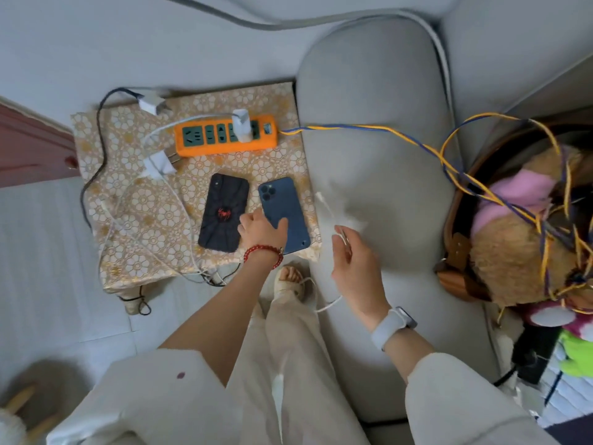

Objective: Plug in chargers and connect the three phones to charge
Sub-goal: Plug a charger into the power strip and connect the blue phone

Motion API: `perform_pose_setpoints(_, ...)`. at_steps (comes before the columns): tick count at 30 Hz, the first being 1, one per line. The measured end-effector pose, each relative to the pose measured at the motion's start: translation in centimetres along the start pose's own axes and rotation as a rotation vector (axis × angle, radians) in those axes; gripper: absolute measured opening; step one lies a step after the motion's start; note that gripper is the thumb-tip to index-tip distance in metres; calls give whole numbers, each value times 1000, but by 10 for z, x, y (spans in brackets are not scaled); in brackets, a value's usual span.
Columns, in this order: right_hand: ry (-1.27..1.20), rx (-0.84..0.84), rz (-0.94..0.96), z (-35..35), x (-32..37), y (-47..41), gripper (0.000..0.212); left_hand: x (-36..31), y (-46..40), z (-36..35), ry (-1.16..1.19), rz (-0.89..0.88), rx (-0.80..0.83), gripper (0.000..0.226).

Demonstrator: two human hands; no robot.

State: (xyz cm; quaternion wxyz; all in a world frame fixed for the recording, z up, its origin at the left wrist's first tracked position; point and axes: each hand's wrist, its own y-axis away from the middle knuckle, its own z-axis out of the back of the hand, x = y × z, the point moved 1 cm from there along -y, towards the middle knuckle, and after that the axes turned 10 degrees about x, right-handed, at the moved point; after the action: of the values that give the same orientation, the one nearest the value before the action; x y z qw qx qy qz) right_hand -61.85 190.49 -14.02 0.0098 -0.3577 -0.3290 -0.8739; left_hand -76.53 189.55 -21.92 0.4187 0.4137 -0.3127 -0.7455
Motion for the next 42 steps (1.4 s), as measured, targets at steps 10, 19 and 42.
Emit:
perform_pose_setpoints(10, 250, -71, 26, 16, -4, -22, 41, -37, -16, -46, -135, 171, -218, 116)
perform_pose_setpoints(19, 257, 66, 149, 13, 1, -15, 43, -27, -9, -18, 80, 86, -52, 102)
perform_pose_setpoints(42, 340, 177, 180, -26, 40, 13, 26, -8, 42, 71, 1075, 334, 221, 50)
